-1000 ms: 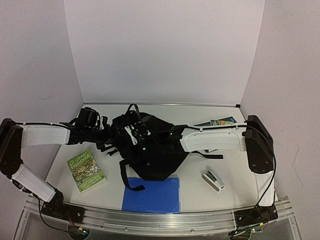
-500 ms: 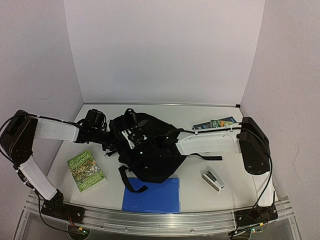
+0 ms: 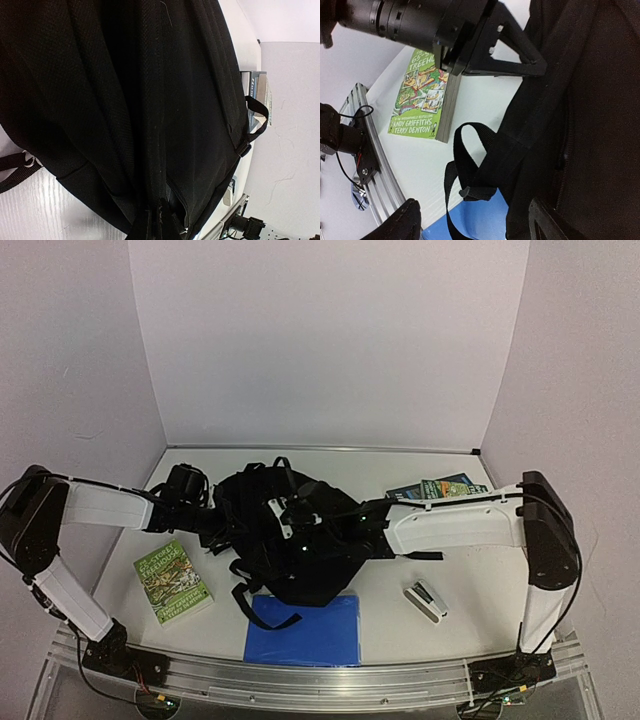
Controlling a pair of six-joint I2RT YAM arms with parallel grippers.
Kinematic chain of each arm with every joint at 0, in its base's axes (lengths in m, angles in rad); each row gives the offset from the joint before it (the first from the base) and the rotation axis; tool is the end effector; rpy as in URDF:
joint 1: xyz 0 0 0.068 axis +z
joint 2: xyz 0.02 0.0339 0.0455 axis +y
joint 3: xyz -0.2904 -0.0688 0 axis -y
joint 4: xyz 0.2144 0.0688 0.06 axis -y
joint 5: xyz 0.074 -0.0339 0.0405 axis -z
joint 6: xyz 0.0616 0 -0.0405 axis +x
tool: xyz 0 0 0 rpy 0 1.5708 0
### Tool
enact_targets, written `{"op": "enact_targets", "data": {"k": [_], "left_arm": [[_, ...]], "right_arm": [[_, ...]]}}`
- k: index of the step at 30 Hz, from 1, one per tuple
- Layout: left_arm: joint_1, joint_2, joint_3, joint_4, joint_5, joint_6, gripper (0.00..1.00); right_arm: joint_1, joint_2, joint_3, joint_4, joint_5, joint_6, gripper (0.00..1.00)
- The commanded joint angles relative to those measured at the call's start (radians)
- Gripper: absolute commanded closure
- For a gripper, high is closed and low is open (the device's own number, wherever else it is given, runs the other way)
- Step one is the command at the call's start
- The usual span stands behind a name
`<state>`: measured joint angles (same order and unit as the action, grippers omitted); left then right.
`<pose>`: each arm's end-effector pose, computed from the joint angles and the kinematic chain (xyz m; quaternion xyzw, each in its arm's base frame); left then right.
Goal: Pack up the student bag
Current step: Adjust the student bag at the center of the board.
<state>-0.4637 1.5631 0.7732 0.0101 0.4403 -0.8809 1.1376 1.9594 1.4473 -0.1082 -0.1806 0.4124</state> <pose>0.2597 -0.1592 0.2026 -0.1042 0.8984 -0.3918 0.1687 0.1813 0.4184 0.2513 -0.3527 0.8133 0.3761 0.2695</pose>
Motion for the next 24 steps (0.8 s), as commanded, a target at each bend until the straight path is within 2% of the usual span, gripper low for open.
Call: {"op": "enact_targets", "data": {"k": [1,6,11,16,24], "left_arm": [[0.008,-0.077,-0.023,-0.051,-0.074,0.032,1.0],[0.023,-0.094,-0.022,-0.098,-0.084,0.049,0.99],[0.043,-0.11,-0.031,-0.117,-0.088,0.054,0.98],[0.051,-0.108,-0.033,-0.116,-0.074,0.055,0.98],[0.053,-0.1,-0.039,-0.095,-0.057,0.048,1.0]], "right_arm": [[-0.005,-0.043,-0.005,-0.064,0.146,0.022,0.29],[-0.005,0.039,0.064,-0.168,0.178,-0.042,0.48],[0.002,0.071,0.103,-0.206,0.139,-0.124,0.61],[0.003,0.11,0.147,-0.244,0.133,-0.158,0.65],[0.003,0.187,0.225,-0.284,0.128,-0.168,0.65]]}}
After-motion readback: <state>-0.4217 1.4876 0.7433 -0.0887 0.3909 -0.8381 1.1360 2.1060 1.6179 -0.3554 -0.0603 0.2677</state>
